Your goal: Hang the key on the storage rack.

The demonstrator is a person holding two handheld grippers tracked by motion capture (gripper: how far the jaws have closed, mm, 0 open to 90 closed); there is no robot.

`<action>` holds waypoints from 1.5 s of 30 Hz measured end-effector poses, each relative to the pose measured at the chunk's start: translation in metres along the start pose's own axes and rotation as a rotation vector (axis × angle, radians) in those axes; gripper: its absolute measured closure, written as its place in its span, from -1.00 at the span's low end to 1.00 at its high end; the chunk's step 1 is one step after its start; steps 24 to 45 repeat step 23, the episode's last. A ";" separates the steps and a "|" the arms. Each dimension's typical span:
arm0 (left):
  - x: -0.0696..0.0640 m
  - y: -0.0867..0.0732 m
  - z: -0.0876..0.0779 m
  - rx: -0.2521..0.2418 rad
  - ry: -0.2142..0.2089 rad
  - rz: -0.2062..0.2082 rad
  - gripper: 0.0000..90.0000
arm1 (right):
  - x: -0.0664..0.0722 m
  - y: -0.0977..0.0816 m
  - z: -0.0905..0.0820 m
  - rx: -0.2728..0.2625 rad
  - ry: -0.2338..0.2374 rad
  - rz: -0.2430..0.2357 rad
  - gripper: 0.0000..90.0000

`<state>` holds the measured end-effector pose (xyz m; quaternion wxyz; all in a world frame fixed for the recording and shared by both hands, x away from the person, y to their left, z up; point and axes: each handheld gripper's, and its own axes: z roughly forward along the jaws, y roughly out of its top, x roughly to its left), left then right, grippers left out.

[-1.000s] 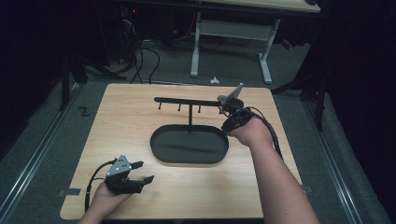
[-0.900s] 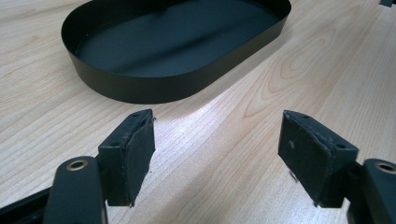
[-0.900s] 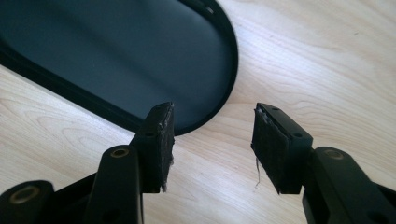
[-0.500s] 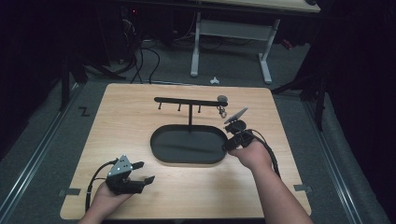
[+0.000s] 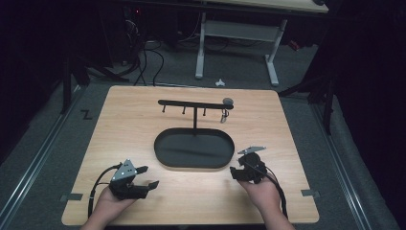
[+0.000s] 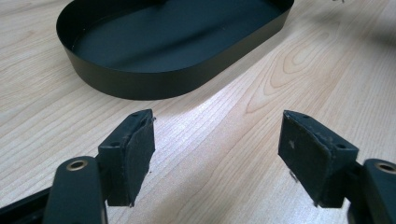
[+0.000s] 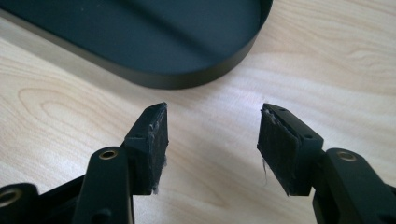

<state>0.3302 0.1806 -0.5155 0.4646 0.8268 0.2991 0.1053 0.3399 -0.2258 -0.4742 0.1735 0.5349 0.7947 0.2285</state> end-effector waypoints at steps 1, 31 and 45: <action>0.000 0.000 0.000 0.002 0.001 0.001 -0.39 | 0.001 -0.007 0.000 -0.032 -0.011 0.002 -0.05; 0.000 -0.003 -0.002 0.000 0.047 -0.030 -0.40 | -0.005 -0.076 -0.003 -0.383 0.012 0.076 -0.11; 0.000 -0.003 -0.002 0.000 0.047 -0.030 -0.40 | -0.005 -0.076 -0.003 -0.383 0.012 0.076 -0.11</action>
